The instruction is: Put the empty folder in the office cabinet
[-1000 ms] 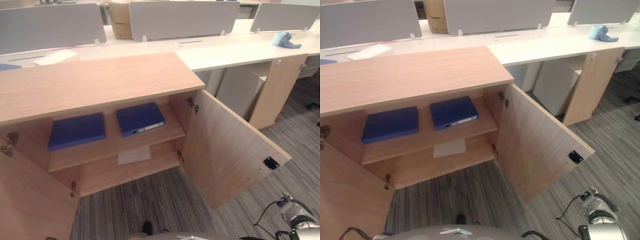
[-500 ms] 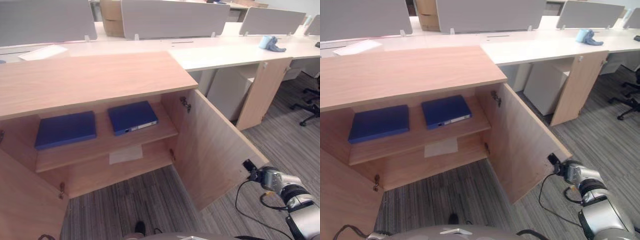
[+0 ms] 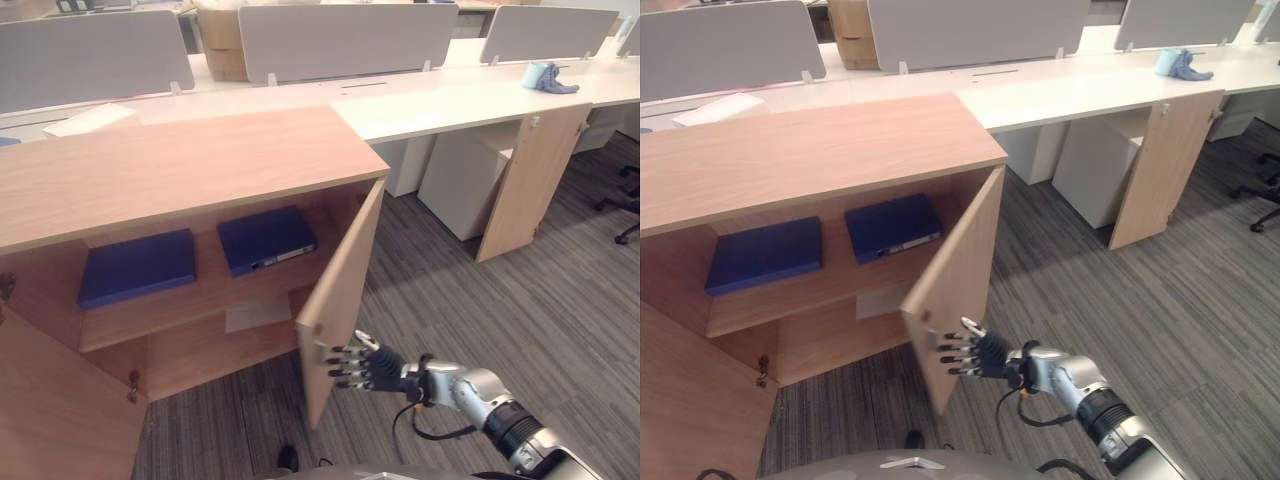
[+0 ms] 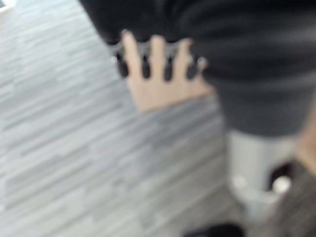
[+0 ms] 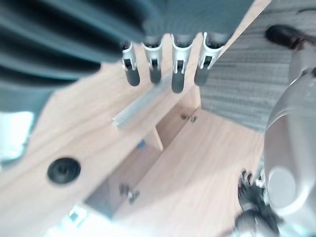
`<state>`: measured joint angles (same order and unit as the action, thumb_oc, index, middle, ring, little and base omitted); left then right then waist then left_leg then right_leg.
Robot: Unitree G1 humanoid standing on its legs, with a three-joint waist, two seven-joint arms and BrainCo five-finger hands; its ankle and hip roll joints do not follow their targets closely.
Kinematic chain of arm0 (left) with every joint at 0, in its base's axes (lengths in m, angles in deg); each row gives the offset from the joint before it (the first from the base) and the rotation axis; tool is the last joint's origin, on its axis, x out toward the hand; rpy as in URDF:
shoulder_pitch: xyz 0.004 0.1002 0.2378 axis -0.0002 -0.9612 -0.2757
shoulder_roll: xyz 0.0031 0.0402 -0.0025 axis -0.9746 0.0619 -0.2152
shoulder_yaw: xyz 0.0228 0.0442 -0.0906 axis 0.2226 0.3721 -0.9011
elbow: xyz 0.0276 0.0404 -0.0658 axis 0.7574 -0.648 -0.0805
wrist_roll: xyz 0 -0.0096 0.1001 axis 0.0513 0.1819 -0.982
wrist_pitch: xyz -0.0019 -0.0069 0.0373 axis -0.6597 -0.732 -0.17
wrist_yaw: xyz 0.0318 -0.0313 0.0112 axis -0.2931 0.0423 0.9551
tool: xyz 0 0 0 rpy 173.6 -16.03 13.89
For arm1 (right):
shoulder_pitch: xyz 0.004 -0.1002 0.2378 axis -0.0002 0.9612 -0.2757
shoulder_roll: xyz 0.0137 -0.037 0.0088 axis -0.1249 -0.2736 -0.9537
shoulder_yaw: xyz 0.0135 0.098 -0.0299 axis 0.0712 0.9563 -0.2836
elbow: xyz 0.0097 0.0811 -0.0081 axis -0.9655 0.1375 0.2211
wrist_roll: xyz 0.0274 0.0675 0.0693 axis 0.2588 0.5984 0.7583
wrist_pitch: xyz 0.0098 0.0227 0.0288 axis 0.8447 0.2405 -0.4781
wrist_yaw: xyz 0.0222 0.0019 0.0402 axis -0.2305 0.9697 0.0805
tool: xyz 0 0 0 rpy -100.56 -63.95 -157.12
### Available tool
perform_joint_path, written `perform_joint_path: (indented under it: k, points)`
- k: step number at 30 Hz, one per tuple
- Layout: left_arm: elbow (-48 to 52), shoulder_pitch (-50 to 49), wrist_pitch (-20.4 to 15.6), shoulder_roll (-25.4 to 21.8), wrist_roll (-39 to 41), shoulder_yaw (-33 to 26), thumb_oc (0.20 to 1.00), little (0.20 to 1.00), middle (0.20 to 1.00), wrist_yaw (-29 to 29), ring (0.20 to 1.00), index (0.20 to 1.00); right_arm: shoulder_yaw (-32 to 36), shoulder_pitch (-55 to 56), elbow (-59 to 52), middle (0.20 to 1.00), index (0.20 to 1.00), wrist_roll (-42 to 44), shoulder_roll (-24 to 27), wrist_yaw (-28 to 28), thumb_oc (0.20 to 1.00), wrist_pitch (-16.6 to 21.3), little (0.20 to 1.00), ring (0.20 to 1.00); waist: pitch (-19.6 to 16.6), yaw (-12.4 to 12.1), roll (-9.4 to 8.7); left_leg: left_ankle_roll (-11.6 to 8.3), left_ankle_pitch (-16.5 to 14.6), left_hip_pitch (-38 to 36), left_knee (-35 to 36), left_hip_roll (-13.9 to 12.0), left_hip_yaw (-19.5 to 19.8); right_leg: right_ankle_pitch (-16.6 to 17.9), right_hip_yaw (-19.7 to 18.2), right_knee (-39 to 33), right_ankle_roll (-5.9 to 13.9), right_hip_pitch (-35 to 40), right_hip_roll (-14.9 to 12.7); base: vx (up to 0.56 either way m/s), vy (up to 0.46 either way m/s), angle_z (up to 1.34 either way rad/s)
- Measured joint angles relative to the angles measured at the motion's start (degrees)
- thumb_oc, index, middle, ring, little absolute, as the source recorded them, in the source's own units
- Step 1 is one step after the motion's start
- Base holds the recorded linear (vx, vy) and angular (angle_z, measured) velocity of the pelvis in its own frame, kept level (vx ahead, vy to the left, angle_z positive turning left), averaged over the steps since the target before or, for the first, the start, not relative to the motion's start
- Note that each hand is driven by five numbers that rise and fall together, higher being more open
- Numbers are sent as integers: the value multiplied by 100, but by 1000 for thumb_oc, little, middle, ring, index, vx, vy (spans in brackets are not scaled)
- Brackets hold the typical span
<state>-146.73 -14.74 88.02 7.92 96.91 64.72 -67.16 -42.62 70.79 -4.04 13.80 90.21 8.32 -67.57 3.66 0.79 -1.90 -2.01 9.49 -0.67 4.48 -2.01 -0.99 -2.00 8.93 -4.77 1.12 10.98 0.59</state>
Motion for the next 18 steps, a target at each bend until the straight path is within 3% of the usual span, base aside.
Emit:
perform_joint_path:
  k: [2, 3, 6, 11, 13, 14, 16, 18]
  points:
    - [2, 123, -58, -51, 0, 14, 1000, 1000, 1000, -27, 1000, 1000, -801, -31, -572, 1000, 1000, 24, 176, -614, 1000, -201, 1000, 1000, -25, -81, -38, -2, 1, -1, -2, -9, 8, -8, 13, 1, 4, 7, 8, -32, -43, 3]
    - [-39, 208, -117, -62, 1, 49, 1000, 1000, 1000, -35, 1000, 1000, -960, 10, -412, 1000, 1000, 70, 36, -653, 1000, -249, 1000, 1000, -54, -129, -81, -10, 5, 3, -1, -12, 33, -15, 41, 1, -3, 12, 14, -41, -40, 8]
    - [-53, 270, -185, -43, 6, 48, 1000, 1000, 1000, -36, 1000, 1000, -833, 23, 334, 1000, 1000, 308, -72, -50, 1000, -346, 1000, 1000, -91, -125, -89, -74, -48, 25, 31, -17, 55, -56, 43, 2, 25, 2, 18, -45, -41, 4]
    - [-212, 213, -221, -26, 310, 42, 1000, 1000, 1000, -175, 1000, 1000, -9, 426, 1702, 1000, 1000, 285, -77, 896, 1000, -335, 1000, 1000, -110, -125, -100, -41, -72, 66, 54, -51, 42, -69, 14, 95, 6, -89, 36, -39, -57, -3]
    - [-206, 205, -225, -20, 377, 39, 1000, 1000, 1000, -228, 1000, 1000, 125, 497, 2056, 1000, 1000, 276, -118, 1018, 1000, -335, 1000, 1000, -110, -128, -97, -44, -70, 90, 54, -54, 52, -66, 24, 88, 7, -99, 45, -22, -38, 7]
    - [-205, 192, -237, -20, 758, 24, 1000, 1000, 1000, -417, 1000, 1000, 441, 535, 3210, 1000, 1000, 262, -327, 1423, 1000, -336, 1000, 1000, -109, -137, -65, -72, -47, 148, 54, -58, 141, -64, 66, 79, 7, -92, 76, -61, -24, 13]
    - [-215, 169, -244, -16, 923, 22, 1000, 1000, 1000, -503, 1000, 1000, 636, 549, 3748, 1000, 1000, 263, -356, 1618, 1000, -240, 1000, 1000, -110, -186, 3, -82, -39, 181, 53, -66, 166, -67, 83, 69, 0, -101, 98, -75, 1, 12]
    - [-273, 209, -332, 60, 1159, -113, 1000, 1000, 1000, -641, 1000, 1000, 1584, 365, 5368, 1000, 1000, 224, -557, 2156, 1000, 104, 1000, 1000, -111, -372, 133, -133, 10, 281, 55, -49, 319, -8, 283, 6, -72, -46, 121, -26, 85, 42]
